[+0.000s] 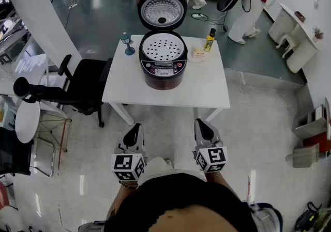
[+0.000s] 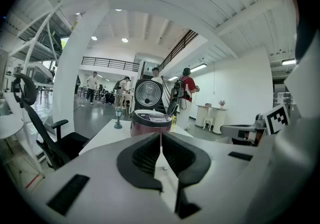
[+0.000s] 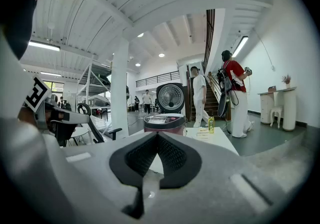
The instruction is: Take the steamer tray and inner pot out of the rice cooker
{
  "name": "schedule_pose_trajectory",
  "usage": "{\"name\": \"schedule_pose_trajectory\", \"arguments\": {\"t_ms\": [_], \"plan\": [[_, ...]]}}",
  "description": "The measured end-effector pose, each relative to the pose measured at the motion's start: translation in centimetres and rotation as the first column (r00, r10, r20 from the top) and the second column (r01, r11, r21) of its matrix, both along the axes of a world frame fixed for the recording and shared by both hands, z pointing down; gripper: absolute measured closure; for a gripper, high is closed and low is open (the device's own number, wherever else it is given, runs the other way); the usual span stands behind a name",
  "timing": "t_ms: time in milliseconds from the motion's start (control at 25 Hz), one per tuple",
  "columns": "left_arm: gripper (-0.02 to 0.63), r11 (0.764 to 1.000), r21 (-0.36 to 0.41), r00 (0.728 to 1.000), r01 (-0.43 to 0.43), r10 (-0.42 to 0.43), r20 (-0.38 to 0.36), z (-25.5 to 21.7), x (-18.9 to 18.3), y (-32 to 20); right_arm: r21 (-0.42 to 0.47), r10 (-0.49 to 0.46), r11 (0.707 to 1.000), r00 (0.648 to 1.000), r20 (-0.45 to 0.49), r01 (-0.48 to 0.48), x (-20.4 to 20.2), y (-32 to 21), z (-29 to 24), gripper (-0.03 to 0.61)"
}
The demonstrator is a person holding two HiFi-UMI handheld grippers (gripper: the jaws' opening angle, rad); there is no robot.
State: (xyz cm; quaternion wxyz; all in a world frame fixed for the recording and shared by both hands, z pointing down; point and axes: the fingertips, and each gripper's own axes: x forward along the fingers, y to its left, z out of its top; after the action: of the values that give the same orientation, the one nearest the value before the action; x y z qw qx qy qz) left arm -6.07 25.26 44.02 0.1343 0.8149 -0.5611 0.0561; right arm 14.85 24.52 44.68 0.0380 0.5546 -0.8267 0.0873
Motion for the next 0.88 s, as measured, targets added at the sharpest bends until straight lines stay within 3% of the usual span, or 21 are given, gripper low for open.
{"name": "schedule_pose_trajectory", "arguments": {"t_ms": [880], "plan": [[0.598, 1.000, 0.009, 1.000, 0.002, -0.003, 0.024, -0.18, -0.01, -0.08, 0.011, -0.001, 1.000, 1.000, -0.005, 0.001, 0.58, -0.57, 0.53, 0.572]]}}
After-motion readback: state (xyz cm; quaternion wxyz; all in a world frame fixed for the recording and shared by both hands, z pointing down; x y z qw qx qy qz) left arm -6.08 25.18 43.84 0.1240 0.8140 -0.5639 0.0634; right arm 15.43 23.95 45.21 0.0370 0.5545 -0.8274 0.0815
